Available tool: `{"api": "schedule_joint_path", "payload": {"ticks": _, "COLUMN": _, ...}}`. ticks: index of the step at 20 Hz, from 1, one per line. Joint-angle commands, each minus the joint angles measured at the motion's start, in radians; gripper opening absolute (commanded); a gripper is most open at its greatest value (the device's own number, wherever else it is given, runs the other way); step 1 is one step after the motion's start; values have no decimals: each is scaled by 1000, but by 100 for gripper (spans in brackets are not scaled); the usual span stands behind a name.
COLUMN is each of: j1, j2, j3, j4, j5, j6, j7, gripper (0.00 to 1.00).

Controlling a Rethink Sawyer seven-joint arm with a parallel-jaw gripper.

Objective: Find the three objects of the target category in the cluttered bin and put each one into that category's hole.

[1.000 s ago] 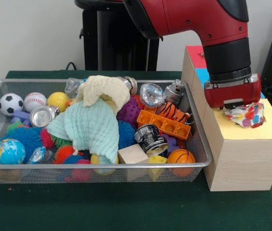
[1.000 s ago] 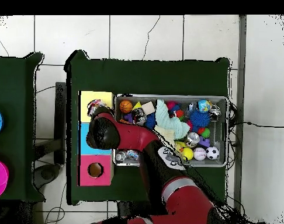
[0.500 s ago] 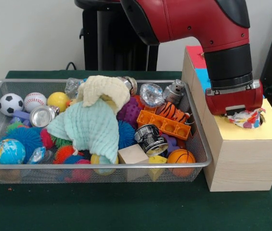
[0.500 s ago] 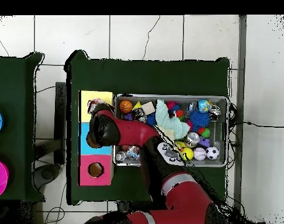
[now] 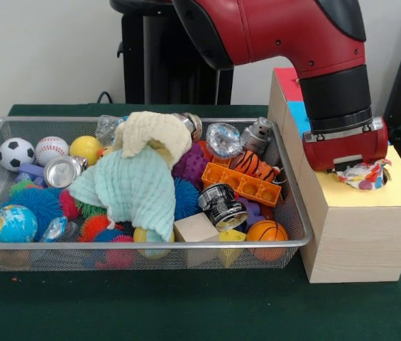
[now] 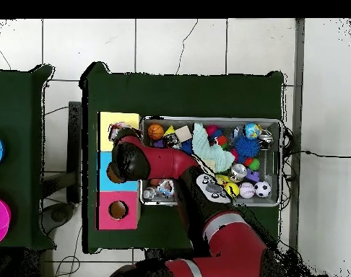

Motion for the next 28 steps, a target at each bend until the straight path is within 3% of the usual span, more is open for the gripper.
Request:
{"api": "schedule_joint_path", "payload": {"ticks": 1, "j1": -83, "j2": 136, "j3": 18, "j4": -86, "j5": -6, "j6": -15, "j7": 117, "gripper": 0}}
{"api": "schedule_joint_path", "payload": {"ticks": 7, "j1": -100, "j2": 109, "j3": 50, "j4": -4, "j5": 13, "j6": -19, "j7": 163, "gripper": 0}}
{"api": "schedule_joint_path", "payload": {"ticks": 10, "j1": -38, "j2": 78, "j3": -45, "j4": -5, "j5": 2, "j6": -11, "j7": 138, "gripper": 0}}
{"api": "schedule_joint_path", "payload": {"ticks": 15, "j1": 29, "j2": 40, "j3": -157, "j4": 16, "j5": 30, "j6": 87, "j7": 134, "gripper": 0}}
{"api": "schedule_joint_path", "payload": {"ticks": 28, "j1": 33, "j2": -33, "j3": -160, "j4": 72, "j5": 28, "j6": 181, "j7": 108, "gripper": 0}}
